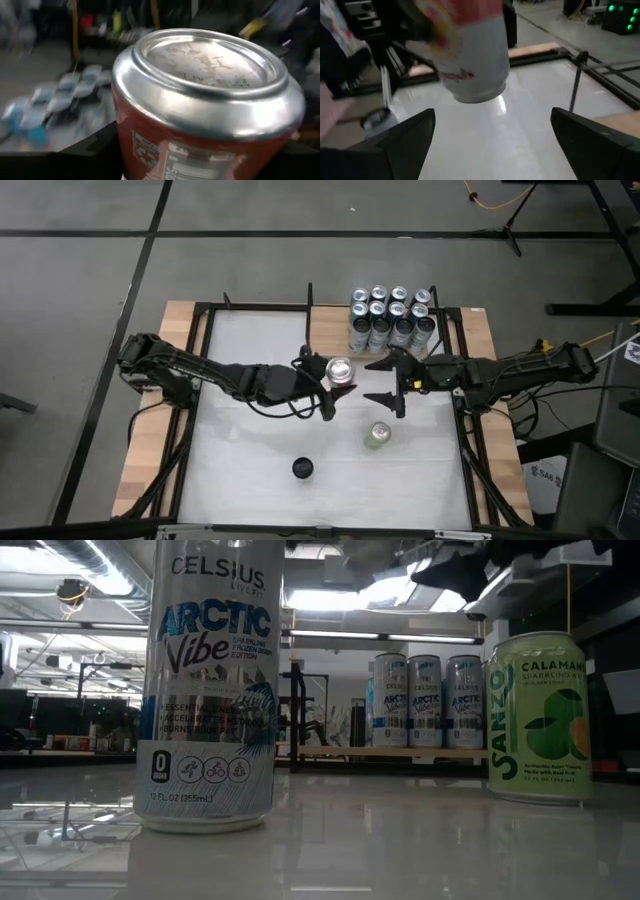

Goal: Place canned beverage on shelf
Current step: Put the orange-white soda can on the shelf

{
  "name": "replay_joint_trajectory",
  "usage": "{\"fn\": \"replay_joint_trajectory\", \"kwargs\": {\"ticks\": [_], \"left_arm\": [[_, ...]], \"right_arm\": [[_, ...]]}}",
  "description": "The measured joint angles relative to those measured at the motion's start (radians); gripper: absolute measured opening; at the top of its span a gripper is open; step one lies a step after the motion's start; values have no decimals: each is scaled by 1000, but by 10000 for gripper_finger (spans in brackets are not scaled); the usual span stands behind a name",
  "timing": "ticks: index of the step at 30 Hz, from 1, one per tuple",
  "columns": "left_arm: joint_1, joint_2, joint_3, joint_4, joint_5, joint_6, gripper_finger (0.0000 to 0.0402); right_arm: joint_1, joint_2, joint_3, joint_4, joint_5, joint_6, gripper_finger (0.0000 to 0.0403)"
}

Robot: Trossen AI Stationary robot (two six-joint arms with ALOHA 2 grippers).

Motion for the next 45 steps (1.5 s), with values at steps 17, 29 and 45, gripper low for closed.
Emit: {"fn": "replay_joint_trajectory", "kwargs": {"ticks": [17, 29, 45], "left_arm": [[1, 0, 0, 507, 313, 392, 277], [2, 1, 0, 680, 506, 541, 277], [1, 1, 0, 725, 593, 567, 277]], "right_arm": [[0, 0, 0, 303, -227, 345, 388], [0, 0, 0, 648, -203, 678, 388], [0, 282, 0, 1195, -244, 840, 388]]}}
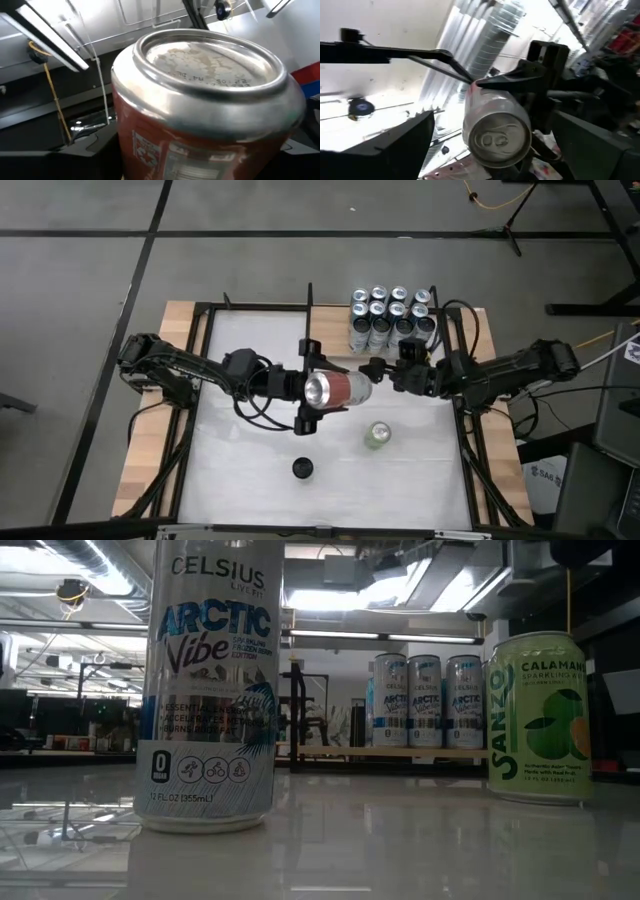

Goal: Place canned beverage on shelf
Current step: Put the orange-white soda can on the shelf

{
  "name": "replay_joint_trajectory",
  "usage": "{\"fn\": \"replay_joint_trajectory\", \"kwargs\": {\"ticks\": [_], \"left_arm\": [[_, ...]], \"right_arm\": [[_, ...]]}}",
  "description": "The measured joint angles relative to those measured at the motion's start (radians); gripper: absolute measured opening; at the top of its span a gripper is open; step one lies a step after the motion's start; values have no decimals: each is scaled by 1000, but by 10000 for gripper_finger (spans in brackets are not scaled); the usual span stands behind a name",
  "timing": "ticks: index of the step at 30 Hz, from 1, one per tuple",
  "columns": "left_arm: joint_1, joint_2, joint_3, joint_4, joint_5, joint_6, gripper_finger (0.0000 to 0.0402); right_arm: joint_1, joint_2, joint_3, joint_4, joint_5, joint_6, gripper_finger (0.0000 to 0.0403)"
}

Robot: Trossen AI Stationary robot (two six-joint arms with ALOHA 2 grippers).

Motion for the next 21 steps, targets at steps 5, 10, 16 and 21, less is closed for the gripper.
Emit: {"fn": "replay_joint_trajectory", "kwargs": {"ticks": [5, 10, 16, 21], "left_arm": [[0, 0, 0, 2, 15, 0, 277], [0, 0, 0, 2, 16, 1, 277], [0, 0, 0, -13, 15, 20, 277], [12, 0, 0, -31, 39, 25, 277]], "right_arm": [[0, 42, 0, 26, 10, 1, 388], [0, 65, 0, 23, 26, 1, 388], [0, 67, 0, 33, 17, 1, 388], [0, 67, 0, 35, 16, 1, 388]]}}
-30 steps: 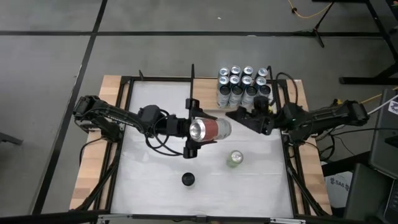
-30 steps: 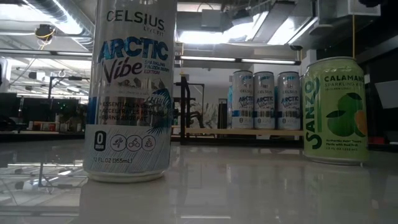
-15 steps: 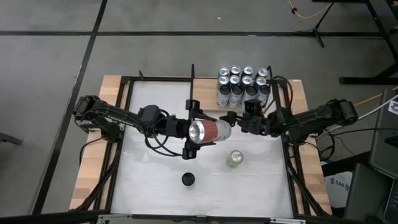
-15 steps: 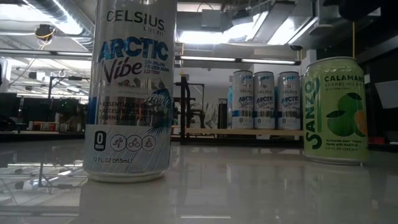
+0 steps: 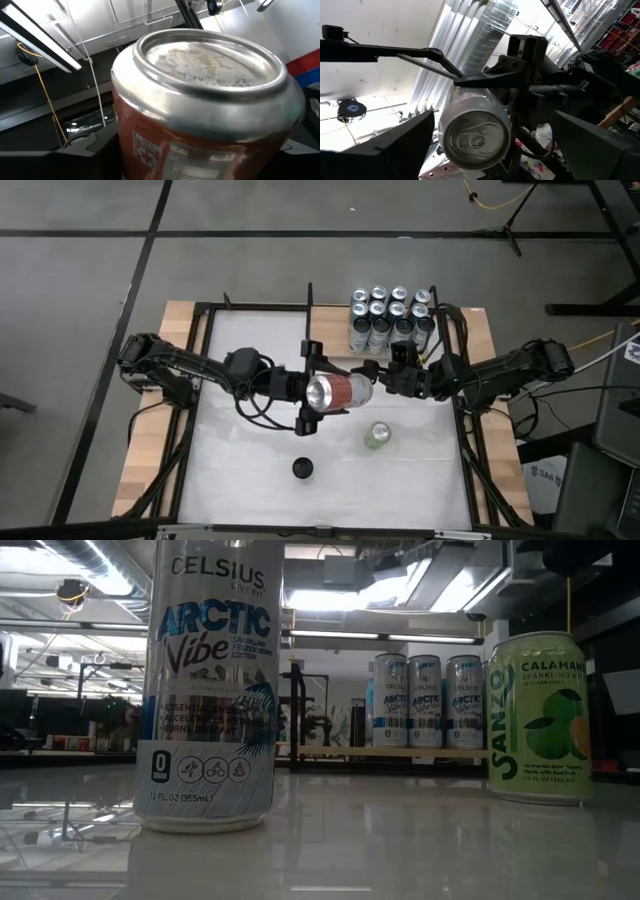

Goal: Place canned beverage on shelf
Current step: Put the orange-white soda can on the shelf

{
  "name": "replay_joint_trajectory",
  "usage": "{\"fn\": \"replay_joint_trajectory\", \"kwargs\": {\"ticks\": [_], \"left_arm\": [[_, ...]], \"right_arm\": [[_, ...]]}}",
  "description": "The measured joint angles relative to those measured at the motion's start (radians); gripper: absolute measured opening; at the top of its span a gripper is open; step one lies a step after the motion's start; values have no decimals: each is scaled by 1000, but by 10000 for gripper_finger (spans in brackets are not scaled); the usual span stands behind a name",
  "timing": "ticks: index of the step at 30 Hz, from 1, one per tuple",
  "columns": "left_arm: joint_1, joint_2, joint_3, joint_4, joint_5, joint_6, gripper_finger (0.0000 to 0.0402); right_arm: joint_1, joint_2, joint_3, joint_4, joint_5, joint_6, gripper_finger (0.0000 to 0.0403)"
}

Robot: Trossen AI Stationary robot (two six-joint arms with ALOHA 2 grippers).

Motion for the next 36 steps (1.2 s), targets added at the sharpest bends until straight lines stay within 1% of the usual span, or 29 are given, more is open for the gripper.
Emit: {"fn": "replay_joint_trajectory", "kwargs": {"ticks": [12, 17, 24, 28, 36], "left_arm": [[50, 0, 0, -33, 79, -8, 277], [73, 14, 0, -11, 104, -16, 277], [109, 68, 0, -2, 106, -53, 277], [124, 70, 0, 3, 109, -56, 277], [145, 70, 0, -38, 109, -63, 277]], "right_arm": [[0, 0, 0, -5, -16, -4, 388], [0, 0, 0, -9, -16, -4, 388], [0, 0, 0, -17, -10, -7, 388], [0, 0, 0, -18, -11, -8, 388], [0, 0, 0, -61, 6, -9, 388]]}}
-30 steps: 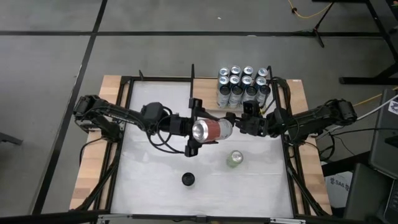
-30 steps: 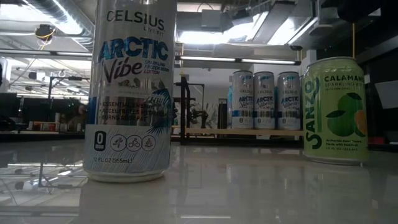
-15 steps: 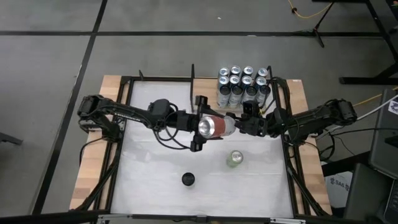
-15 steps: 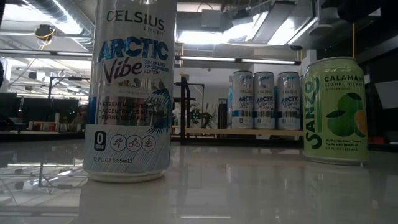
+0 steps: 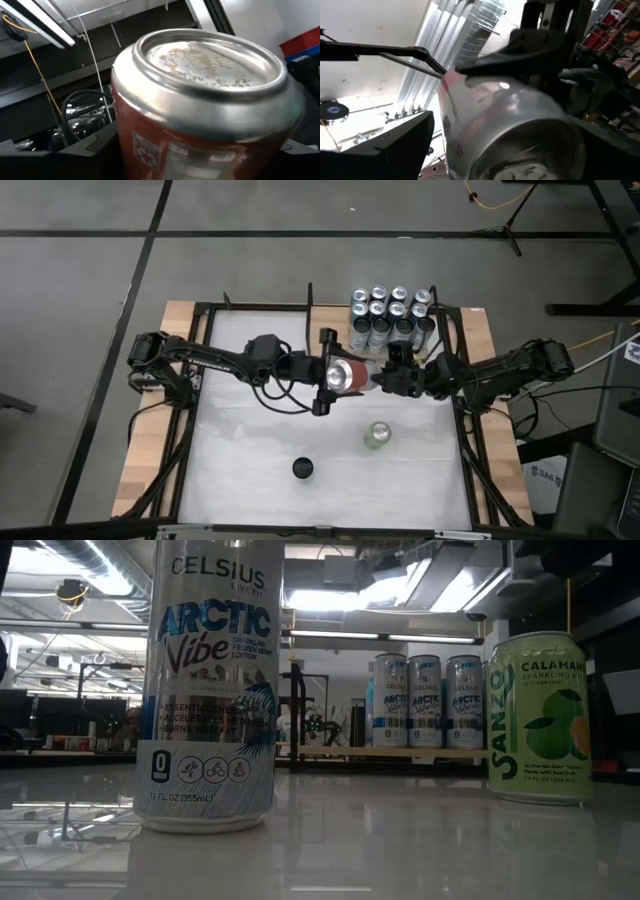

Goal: Place canned beverage on shelf
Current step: Put the orange-white soda can on the shelf

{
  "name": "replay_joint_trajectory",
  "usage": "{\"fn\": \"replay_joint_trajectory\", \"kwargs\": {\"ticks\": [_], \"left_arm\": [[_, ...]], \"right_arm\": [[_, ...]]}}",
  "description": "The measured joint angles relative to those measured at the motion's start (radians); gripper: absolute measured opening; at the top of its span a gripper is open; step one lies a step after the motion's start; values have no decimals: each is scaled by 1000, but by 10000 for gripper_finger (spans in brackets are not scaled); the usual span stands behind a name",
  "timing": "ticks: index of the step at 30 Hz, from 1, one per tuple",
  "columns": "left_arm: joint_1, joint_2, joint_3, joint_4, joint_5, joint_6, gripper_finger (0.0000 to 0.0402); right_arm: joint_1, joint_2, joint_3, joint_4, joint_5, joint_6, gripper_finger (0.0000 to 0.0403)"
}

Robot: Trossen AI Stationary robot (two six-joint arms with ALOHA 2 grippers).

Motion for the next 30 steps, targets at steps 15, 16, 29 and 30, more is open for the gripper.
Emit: {"fn": "replay_joint_trajectory", "kwargs": {"ticks": [15, 16, 29, 30], "left_arm": [[1, 0, 0, -43, -8, 10, 277], [1, 0, 0, -44, -8, 10, 277], [2, 0, 0, -45, 60, 11, 277], [1, 0, 0, -43, 66, 11, 277]], "right_arm": [[1, 0, 0, -28, 20, 5, 388], [1, 0, 0, -28, 20, 5, 388], [1, 0, 0, -26, 10, 5, 388], [1, 0, 0, -24, 3, 6, 388]]}}
